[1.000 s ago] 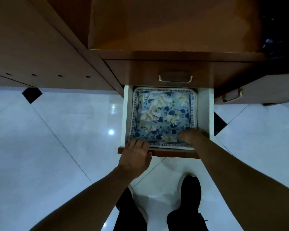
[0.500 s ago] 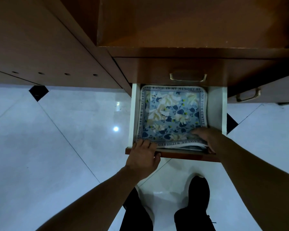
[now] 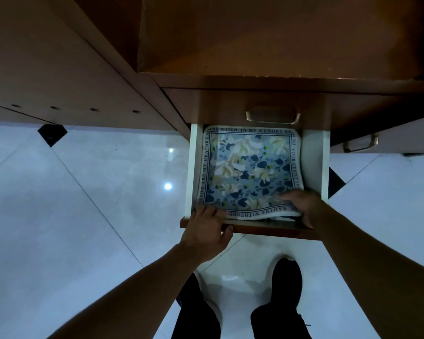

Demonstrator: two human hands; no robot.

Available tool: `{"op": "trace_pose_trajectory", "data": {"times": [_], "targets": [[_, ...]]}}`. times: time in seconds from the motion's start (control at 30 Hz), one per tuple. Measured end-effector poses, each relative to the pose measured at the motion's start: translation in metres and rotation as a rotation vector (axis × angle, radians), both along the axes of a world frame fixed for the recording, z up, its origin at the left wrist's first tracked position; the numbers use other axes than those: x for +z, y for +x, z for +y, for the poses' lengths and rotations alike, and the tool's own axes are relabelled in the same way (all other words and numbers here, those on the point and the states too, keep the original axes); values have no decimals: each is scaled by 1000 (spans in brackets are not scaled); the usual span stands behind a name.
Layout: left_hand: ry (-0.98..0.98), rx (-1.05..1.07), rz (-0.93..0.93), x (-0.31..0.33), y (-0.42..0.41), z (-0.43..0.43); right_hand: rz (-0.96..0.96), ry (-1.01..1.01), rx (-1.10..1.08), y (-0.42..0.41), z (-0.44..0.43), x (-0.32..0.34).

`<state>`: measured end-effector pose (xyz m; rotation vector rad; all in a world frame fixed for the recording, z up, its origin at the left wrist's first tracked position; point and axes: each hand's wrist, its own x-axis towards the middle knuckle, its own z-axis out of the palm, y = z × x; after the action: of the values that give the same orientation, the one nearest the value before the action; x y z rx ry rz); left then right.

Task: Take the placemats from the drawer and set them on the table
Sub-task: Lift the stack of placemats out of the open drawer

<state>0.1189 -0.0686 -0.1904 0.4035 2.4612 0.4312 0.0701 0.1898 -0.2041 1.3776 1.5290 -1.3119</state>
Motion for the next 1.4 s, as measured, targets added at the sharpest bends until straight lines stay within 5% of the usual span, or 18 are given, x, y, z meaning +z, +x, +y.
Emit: {"op": "trace_pose_trajectory", "data": {"times": [0.47,0.83,1.0,1.4], "targets": [[67,495,-146,7,-26,21,286,-10,-59,13,21,57],[4,828,-596,-22,-77,27,248,-108,-128,20,41,69],[108,938,-456,0,-65,36,272,51,14,24,44,64],[120,778,-95,76,-34,30,367,459,418,41,21,119]]}}
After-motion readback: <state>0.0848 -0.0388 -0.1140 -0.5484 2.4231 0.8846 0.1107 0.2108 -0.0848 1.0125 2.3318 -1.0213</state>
